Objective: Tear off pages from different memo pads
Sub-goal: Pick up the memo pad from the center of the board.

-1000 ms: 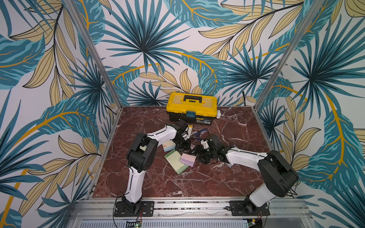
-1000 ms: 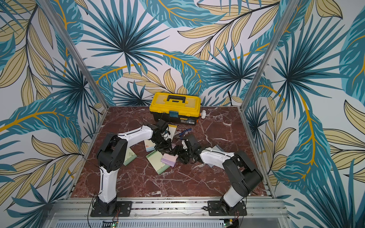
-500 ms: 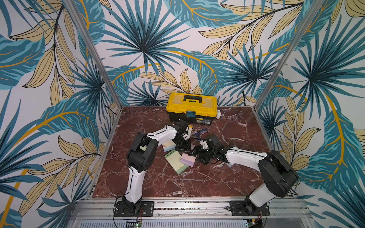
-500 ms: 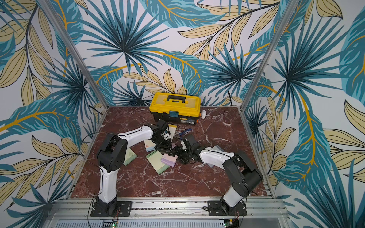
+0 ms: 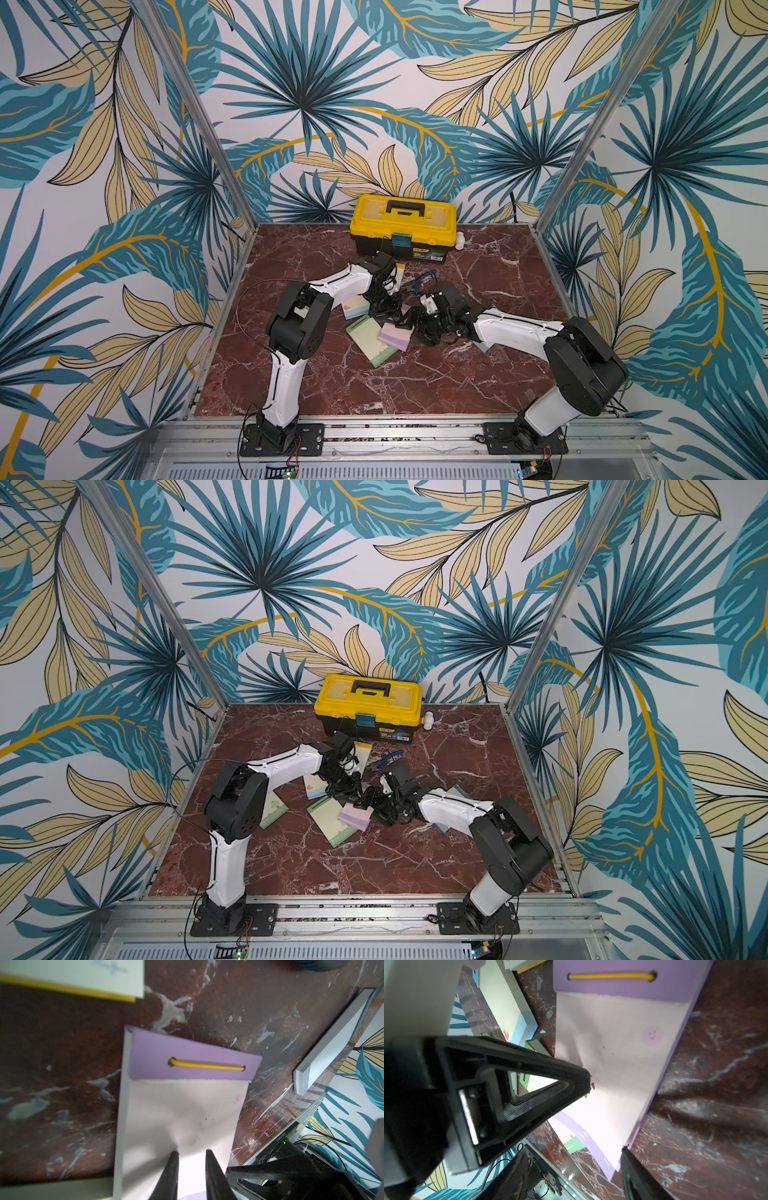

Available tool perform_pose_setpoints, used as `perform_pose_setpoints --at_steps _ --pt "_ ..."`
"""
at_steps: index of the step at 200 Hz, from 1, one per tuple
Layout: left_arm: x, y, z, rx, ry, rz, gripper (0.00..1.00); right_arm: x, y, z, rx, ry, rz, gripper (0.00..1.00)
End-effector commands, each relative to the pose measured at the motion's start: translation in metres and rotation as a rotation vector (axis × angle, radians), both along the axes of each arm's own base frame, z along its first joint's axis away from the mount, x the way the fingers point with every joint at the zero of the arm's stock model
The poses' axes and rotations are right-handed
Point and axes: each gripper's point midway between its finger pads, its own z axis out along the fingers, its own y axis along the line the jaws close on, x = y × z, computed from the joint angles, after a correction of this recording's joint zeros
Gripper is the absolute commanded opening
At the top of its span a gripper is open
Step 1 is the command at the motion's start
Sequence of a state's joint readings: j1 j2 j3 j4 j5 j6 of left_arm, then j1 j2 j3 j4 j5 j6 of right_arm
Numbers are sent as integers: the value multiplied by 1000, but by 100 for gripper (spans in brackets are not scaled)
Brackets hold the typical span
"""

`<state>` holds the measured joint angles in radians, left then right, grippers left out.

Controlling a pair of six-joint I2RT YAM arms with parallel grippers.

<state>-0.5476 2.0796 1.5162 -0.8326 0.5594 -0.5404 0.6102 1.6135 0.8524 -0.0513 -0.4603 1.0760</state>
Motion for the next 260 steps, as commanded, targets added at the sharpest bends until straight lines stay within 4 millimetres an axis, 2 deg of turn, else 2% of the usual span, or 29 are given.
perform_pose_setpoints --at_steps 1,164,260 --pt "-5 7 -17 56 0 -2 25 1 3 13 2 -38 15 70" --pt "-5 6 -18 55 -1 -3 25 1 4 18 -13 -49 22 71" --pt "-5 6 -18 55 0 -3 25 -2 2 11 -55 -29 38 71"
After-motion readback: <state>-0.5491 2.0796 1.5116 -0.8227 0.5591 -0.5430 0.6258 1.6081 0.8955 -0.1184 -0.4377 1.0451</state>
